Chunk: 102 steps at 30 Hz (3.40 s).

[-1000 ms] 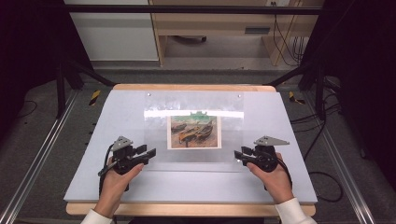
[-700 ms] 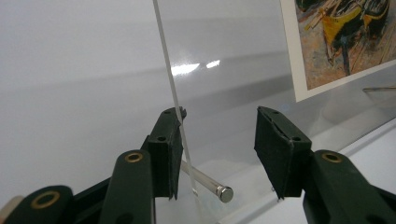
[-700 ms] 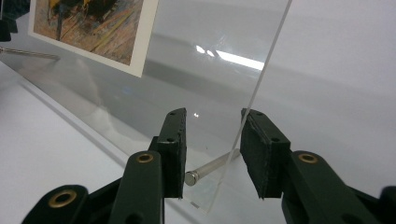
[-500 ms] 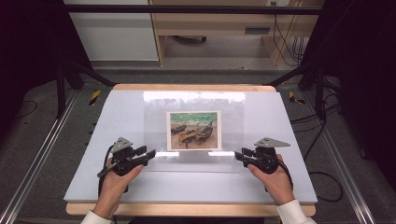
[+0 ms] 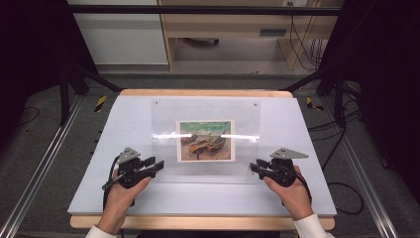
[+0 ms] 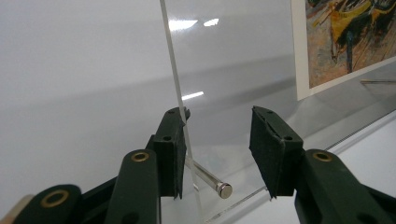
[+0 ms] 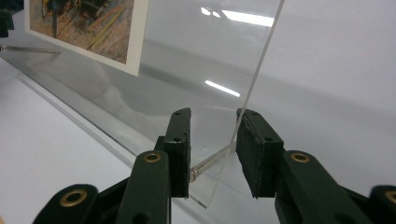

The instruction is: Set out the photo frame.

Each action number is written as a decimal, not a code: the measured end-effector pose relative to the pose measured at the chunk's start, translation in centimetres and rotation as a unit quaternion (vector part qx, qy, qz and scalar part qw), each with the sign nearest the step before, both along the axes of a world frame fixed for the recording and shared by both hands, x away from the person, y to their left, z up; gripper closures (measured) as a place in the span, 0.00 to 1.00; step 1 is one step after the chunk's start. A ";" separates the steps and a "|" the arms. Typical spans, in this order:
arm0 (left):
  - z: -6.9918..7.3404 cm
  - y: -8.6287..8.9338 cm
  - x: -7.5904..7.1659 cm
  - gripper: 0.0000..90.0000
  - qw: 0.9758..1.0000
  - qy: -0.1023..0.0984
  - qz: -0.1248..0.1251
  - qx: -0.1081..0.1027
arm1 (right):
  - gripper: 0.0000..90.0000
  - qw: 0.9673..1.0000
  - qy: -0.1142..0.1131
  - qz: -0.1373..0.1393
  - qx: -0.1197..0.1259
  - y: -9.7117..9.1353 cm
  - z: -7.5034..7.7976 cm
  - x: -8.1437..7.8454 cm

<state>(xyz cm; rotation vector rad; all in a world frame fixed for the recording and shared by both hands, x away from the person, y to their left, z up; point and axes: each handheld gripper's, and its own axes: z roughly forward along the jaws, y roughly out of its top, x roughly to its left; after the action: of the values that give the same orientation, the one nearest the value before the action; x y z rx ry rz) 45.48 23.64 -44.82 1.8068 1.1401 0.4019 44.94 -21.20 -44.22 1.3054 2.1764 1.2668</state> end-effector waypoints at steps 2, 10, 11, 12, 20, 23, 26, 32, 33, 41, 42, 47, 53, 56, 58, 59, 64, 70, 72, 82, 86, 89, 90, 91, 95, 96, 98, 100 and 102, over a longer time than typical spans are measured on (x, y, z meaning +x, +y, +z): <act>0.0 0.0 0.0 0.62 1.000 0.000 0.001 0.000 | 0.74 1.000 0.002 -0.001 0.001 0.0 0.0 0.0; 0.0 0.1 -0.2 0.63 1.000 0.001 0.000 0.000 | 0.75 1.000 0.004 -0.001 -0.001 0.0 0.0 -0.2; -0.1 0.1 -0.2 0.63 1.000 0.001 0.000 0.001 | 0.76 1.000 0.004 -0.001 -0.002 0.0 0.0 -0.3; -0.1 0.1 -0.2 0.64 1.000 0.002 0.001 -0.001 | 0.76 1.000 0.002 0.000 -0.002 0.0 -0.1 -0.3; -0.1 0.1 -0.4 0.65 1.000 0.001 0.000 0.006 | 0.77 1.000 0.004 -0.001 -0.005 -0.1 -0.1 -0.5; -0.1 -0.1 -0.7 0.65 1.000 0.014 0.000 -0.001 | 0.78 1.000 0.004 -0.001 -0.005 0.0 -0.1 -0.6; -0.1 -0.1 -0.8 0.66 1.000 0.015 -0.001 0.001 | 0.78 1.000 0.005 -0.003 -0.005 0.0 -0.1 -0.7; -0.1 -0.1 -1.0 0.67 1.000 0.015 -0.002 0.006 | 0.79 1.000 0.003 -0.002 -0.007 0.0 -0.2 -0.8; -0.1 -0.1 -1.0 0.67 1.000 0.016 -0.002 0.008 | 0.79 1.000 0.002 -0.003 -0.008 0.0 -0.2 -0.8; -0.1 -0.1 -1.4 0.67 1.000 0.021 -0.006 0.016 | 0.79 1.000 0.002 -0.002 -0.012 0.0 -0.3 -1.3; -0.1 -0.1 -1.5 0.67 1.000 0.023 -0.006 0.016 | 0.79 1.000 0.004 -0.003 -0.013 0.1 -0.3 -1.4; -0.2 -0.1 -1.7 0.67 0.999 0.027 -0.011 0.019 | 0.79 1.000 0.007 -0.001 -0.016 0.1 -0.5 -1.7; -0.4 -0.1 -2.0 0.67 0.999 0.027 -0.013 0.023 | 0.79 1.000 0.013 -0.003 -0.018 0.2 -0.5 -2.0; -0.5 -0.1 -2.1 0.67 0.999 0.028 -0.017 0.026 | 0.79 1.000 0.010 0.002 -0.021 0.1 -0.6 -2.1; -0.6 0.0 -2.1 0.67 0.999 0.028 -0.018 0.026 | 0.79 1.000 0.015 0.001 -0.022 0.1 -0.6 -2.2; -0.6 -0.1 -2.2 0.67 0.999 0.029 -0.017 0.026 | 0.79 1.000 0.015 0.000 -0.023 0.2 -0.6 -2.2; -0.6 -0.1 -2.3 0.66 0.999 0.029 -0.019 0.031 | 0.79 1.000 0.012 0.003 -0.028 0.2 -0.7 -2.3; -0.8 -0.2 -2.5 0.66 0.999 0.030 -0.021 0.036 | 0.79 0.999 0.015 0.005 -0.033 0.2 -0.8 -2.5; -0.8 -0.2 -2.5 0.66 0.999 0.030 -0.020 0.036 | 0.79 0.999 0.014 0.005 -0.033 0.2 -0.8 -2.6; -0.9 -0.4 -2.7 0.65 0.998 0.029 -0.026 0.044 | 0.78 0.999 0.008 0.007 -0.032 0.1 -0.7 -2.8; -0.9 -0.4 -2.7 0.65 0.998 0.028 -0.026 0.044 | 0.78 0.999 0.009 0.006 -0.032 0.2 -0.7 -2.8; -0.9 -0.4 -2.7 0.65 0.998 0.028 -0.026 0.043 | 0.78 0.999 0.008 0.006 -0.031 0.2 -0.7 -2.8; -0.9 -0.4 -2.7 0.65 0.998 0.028 -0.026 0.043 | 0.78 0.999 0.007 0.006 -0.032 0.2 -0.7 -2.8; -0.9 -0.4 -2.7 0.65 0.998 0.028 -0.026 0.043 | 0.78 0.999 0.009 0.005 -0.031 0.2 -0.7 -2.9; -0.9 -0.4 -2.7 0.64 0.998 0.029 -0.026 0.042 | 0.78 0.999 0.007 0.006 -0.034 0.2 -0.7 -2.8; -0.9 -0.4 -2.7 0.64 0.998 0.029 -0.026 0.042 | 0.78 0.999 0.008 0.006 -0.035 0.2 -0.7 -2.9; -0.9 -0.4 -2.7 0.64 0.998 0.028 -0.026 0.042 | 0.78 0.999 0.009 0.006 -0.035 0.2 -0.7 -2.9; -0.9 -0.4 -2.7 0.64 0.998 0.028 -0.026 0.042 | 0.78 0.999 0.008 0.006 -0.036 0.2 -0.7 -2.9; -0.9 -0.4 -2.7 0.64 0.998 0.028 -0.026 0.042 | 0.78 0.999 0.009 0.006 -0.037 0.2 -0.7 -2.9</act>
<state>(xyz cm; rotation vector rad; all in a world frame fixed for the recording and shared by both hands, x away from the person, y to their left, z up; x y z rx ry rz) 42.75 23.27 -45.76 1.9275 1.1275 0.3745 42.06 -20.99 -44.88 1.2821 2.2240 1.1723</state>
